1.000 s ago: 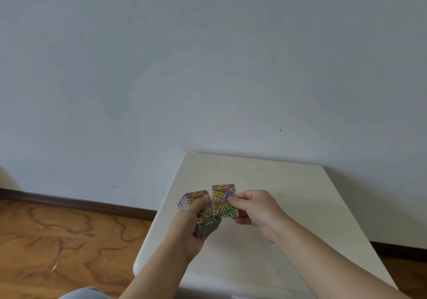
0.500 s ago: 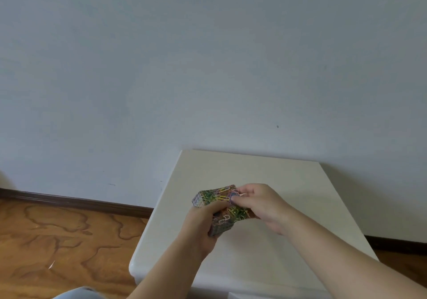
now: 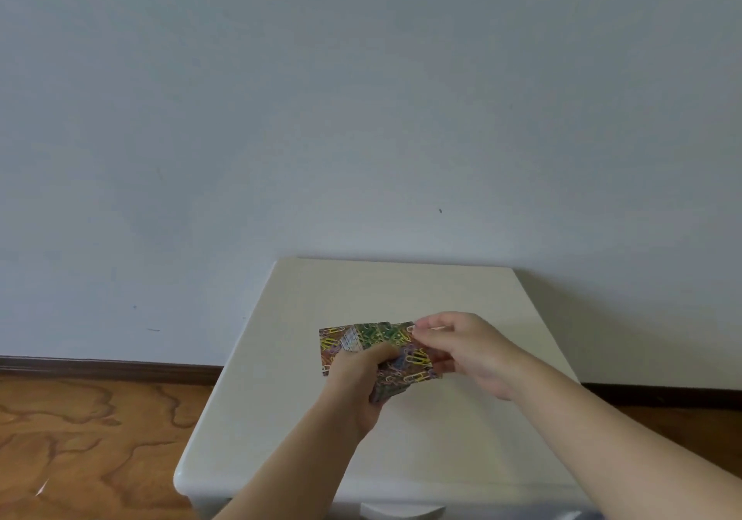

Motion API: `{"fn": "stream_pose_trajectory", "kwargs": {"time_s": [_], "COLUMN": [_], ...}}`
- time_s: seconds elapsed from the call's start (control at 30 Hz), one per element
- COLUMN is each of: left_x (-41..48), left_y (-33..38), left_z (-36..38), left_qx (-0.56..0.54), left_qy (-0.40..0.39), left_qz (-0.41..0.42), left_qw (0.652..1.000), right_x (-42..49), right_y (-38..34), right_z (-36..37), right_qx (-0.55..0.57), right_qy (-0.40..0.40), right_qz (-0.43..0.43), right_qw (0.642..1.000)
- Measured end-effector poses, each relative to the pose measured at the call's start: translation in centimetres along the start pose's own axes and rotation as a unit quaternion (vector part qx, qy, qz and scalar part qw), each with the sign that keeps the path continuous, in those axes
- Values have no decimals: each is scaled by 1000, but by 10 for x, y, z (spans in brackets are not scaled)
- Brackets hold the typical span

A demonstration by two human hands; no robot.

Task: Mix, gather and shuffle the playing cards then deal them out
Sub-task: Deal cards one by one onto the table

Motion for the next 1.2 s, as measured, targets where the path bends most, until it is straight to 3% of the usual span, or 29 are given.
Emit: {"fn": "stream_pose_trajectory", "kwargs": {"time_s": [0.1, 0.23, 0.3, 0.37, 0.4, 0.43, 0.53, 0.63, 0.8, 0.93, 1.03, 1.2], "left_x": [5, 12, 15, 16, 16, 15, 11, 2, -29, -49, -53, -37], "left_y": [-4, -6, -7, -10, -12, -14, -14, -4, 35, 56, 58, 37], "left_z": [17, 16, 15, 15, 16, 18, 16, 4, -46, -93, -101, -64], "left_qx": [-4, -53, -71, -62, -51, -38, -12, 6, 31, -32, -49, -6], "left_qy": [-34, 6, 27, 32, 28, 21, 10, 0, 43, 119, 120, 44], "left_qz": [-11, -8, -6, -12, -17, -22, -28, -8, 60, 90, 82, 43], "left_qw": [999, 999, 997, 997, 998, 999, 1000, 1000, 997, 988, 988, 998], "right_x": [-5, -31, -45, -54, -57, -58, -41, -17, 23, 41, 40, 31], "right_y": [-1, 12, 25, 34, 33, 30, 15, 6, -12, -9, -5, -14], "right_z": [-22, -75, -91, -95, -92, -85, -40, 6, 43, 54, 61, 78], "right_qx": [-12, 15, -95, -261, -296, -283, -149, -72, 56, -71, -152, -52], "right_qy": [72, 188, 231, 262, 279, 284, 146, 39, 29, 75, 130, -1], "right_qz": [-11, -3, 53, 121, 122, 97, 21, 12, 3, 36, 27, 5], "right_qw": [997, 982, 967, 921, 905, 911, 978, 997, 998, 994, 979, 999]}}
Point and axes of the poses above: each hand's wrist, its own x-axis towards the middle knuckle, its own z-axis out of the palm, y = z × x, the point moved 5 cm from there along x, towards the middle knuckle, and after that the axes turned 15 degrees about -y, right-handed, at the moved point
